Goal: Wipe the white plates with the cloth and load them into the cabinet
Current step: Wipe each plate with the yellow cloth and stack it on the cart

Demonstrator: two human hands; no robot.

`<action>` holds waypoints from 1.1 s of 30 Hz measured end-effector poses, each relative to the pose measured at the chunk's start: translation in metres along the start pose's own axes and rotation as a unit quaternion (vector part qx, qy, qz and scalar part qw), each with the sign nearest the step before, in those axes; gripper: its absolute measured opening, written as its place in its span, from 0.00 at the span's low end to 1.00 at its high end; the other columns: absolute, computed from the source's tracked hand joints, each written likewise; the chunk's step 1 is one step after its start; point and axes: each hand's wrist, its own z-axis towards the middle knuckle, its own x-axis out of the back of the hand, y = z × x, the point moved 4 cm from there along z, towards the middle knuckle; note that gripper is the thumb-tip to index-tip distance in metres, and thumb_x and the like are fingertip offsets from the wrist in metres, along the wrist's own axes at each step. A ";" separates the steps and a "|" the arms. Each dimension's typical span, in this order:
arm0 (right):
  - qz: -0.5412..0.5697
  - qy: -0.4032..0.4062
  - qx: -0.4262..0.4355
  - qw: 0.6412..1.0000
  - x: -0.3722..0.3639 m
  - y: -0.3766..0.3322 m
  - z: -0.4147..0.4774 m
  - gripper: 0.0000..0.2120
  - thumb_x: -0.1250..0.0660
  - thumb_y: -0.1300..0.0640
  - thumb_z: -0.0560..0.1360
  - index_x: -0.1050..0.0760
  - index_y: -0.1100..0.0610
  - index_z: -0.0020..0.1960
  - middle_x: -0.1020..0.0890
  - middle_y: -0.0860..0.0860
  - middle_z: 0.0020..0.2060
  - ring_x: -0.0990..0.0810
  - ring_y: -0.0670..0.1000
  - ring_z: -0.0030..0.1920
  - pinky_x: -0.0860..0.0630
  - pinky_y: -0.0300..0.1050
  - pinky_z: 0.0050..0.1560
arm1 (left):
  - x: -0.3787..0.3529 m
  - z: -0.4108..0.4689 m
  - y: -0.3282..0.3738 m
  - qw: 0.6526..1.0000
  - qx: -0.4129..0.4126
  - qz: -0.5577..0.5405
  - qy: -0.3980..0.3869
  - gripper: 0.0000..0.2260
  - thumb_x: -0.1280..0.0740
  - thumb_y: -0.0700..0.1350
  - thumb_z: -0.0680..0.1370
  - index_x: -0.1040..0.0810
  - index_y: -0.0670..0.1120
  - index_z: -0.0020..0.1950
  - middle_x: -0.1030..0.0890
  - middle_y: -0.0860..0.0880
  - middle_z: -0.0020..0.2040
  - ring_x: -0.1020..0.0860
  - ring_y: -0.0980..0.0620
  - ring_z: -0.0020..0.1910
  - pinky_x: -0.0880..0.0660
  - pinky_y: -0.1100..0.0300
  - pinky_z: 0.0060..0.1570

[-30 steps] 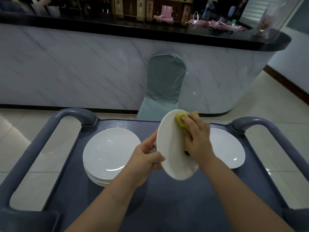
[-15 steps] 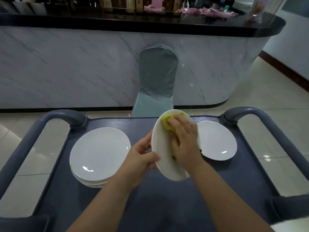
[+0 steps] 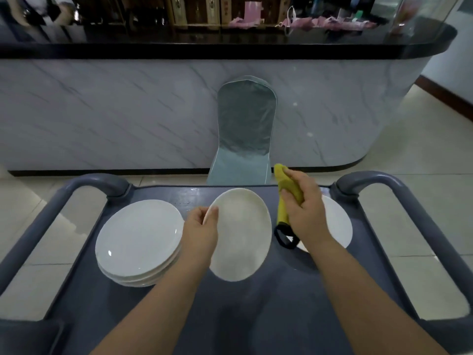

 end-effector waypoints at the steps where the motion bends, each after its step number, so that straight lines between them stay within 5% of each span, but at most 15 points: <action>1: 0.002 -0.033 0.012 0.999 -0.013 -0.010 0.008 0.20 0.34 0.64 0.76 0.27 0.44 0.62 0.24 0.34 0.57 0.27 0.39 0.60 0.32 0.40 0.64 | -0.004 -0.003 0.005 0.998 -0.042 0.040 0.001 0.07 0.36 0.51 0.80 0.24 0.53 0.43 0.21 0.57 0.39 0.24 0.60 0.40 0.32 0.67 0.34; 4: -0.066 -0.200 0.048 0.976 -0.045 -0.025 0.016 0.22 0.32 0.53 0.77 0.29 0.47 0.69 0.28 0.47 0.67 0.34 0.52 0.64 0.39 0.51 0.68 | -0.007 -0.012 0.027 0.976 -0.172 0.137 0.010 0.08 0.35 0.50 0.79 0.27 0.52 0.41 0.22 0.60 0.37 0.25 0.63 0.38 0.33 0.71 0.34; 6: -0.182 -0.310 0.093 0.929 -0.046 -0.019 0.015 0.37 0.29 0.39 0.69 0.42 0.35 0.73 0.38 0.43 0.72 0.41 0.48 0.64 0.48 0.45 0.64 | 0.002 -0.014 0.038 0.955 -0.243 0.168 0.026 0.08 0.34 0.48 0.79 0.27 0.51 0.40 0.23 0.56 0.35 0.25 0.59 0.37 0.32 0.67 0.33; 8: -0.242 -0.347 0.159 0.892 -0.032 -0.015 0.017 0.49 0.25 0.38 0.62 0.52 0.31 0.73 0.41 0.41 0.72 0.42 0.46 0.62 0.50 0.44 0.59 | 0.011 -0.021 0.050 0.934 -0.301 0.192 0.031 0.08 0.33 0.46 0.79 0.25 0.47 0.40 0.25 0.55 0.31 0.26 0.57 0.36 0.32 0.66 0.33; 12: -0.183 -0.313 0.224 0.905 -0.019 -0.030 0.022 0.34 0.24 0.39 0.64 0.29 0.46 0.66 0.22 0.44 0.56 0.30 0.50 0.55 0.31 0.52 0.58 | 0.004 -0.045 0.073 0.888 -0.397 0.232 0.005 0.08 0.32 0.45 0.76 0.22 0.43 0.39 0.26 0.55 0.30 0.29 0.54 0.29 0.32 0.63 0.30; 15: -0.123 -0.274 0.241 0.923 -0.017 -0.047 0.025 0.25 0.30 0.32 0.62 0.26 0.43 0.55 0.24 0.37 0.45 0.28 0.45 0.47 0.27 0.42 0.49 | 0.002 -0.057 0.088 0.863 -0.452 0.222 0.030 0.06 0.31 0.42 0.75 0.20 0.42 0.39 0.22 0.51 0.32 0.27 0.52 0.31 0.29 0.58 0.31; 18: 0.054 -0.221 0.072 0.971 0.010 -0.025 0.023 0.23 0.24 0.38 0.59 0.27 0.34 0.52 0.20 0.34 0.45 0.22 0.37 0.47 0.28 0.28 0.43 | 0.016 -0.063 0.091 0.907 -0.387 0.131 0.103 0.07 0.31 0.43 0.76 0.22 0.53 0.39 0.22 0.60 0.33 0.25 0.61 0.33 0.32 0.73 0.34; 21: 0.189 -0.203 -0.110 0.954 0.028 0.020 -0.004 0.23 0.21 0.45 0.58 0.23 0.34 0.50 0.17 0.37 0.46 0.18 0.39 0.46 0.24 0.32 0.39 | 0.022 -0.063 0.074 0.951 -0.263 0.041 0.157 0.11 0.32 0.44 0.78 0.26 0.53 0.37 0.22 0.56 0.34 0.26 0.59 0.33 0.32 0.71 0.32; 25: 0.122 -0.210 -0.071 0.967 0.030 0.026 -0.019 0.21 0.19 0.49 0.61 0.24 0.38 0.49 0.18 0.36 0.44 0.21 0.38 0.45 0.27 0.28 0.39 | 0.009 -0.068 0.071 0.936 -0.307 0.132 0.113 0.10 0.32 0.42 0.78 0.27 0.44 0.37 0.25 0.50 0.31 0.28 0.49 0.33 0.33 0.61 0.32; 29: -0.041 -0.262 0.157 0.951 0.019 -0.016 0.003 0.19 0.26 0.37 0.61 0.25 0.40 0.49 0.23 0.35 0.42 0.29 0.40 0.45 0.33 0.29 0.46 | -0.022 -0.081 0.094 0.836 -0.468 0.285 0.036 0.10 0.34 0.46 0.76 0.21 0.41 0.39 0.23 0.47 0.31 0.27 0.47 0.29 0.30 0.56 0.29; 31: -0.040 -0.263 0.141 0.954 0.020 -0.011 0.008 0.19 0.25 0.37 0.61 0.26 0.35 0.49 0.26 0.37 0.47 0.30 0.41 0.47 0.34 0.28 0.49 | -0.023 -0.080 0.094 0.863 -0.436 0.250 0.056 0.10 0.33 0.47 0.76 0.20 0.42 0.39 0.22 0.52 0.31 0.26 0.51 0.30 0.29 0.58 0.31; 33: 0.058 -0.218 0.007 0.974 0.034 0.007 0.006 0.22 0.21 0.43 0.59 0.26 0.30 0.48 0.24 0.42 0.51 0.26 0.37 0.51 0.31 0.27 0.48 | -0.011 -0.075 0.085 0.922 -0.344 0.134 0.113 0.08 0.31 0.46 0.76 0.22 0.46 0.37 0.23 0.54 0.32 0.27 0.57 0.31 0.32 0.67 0.32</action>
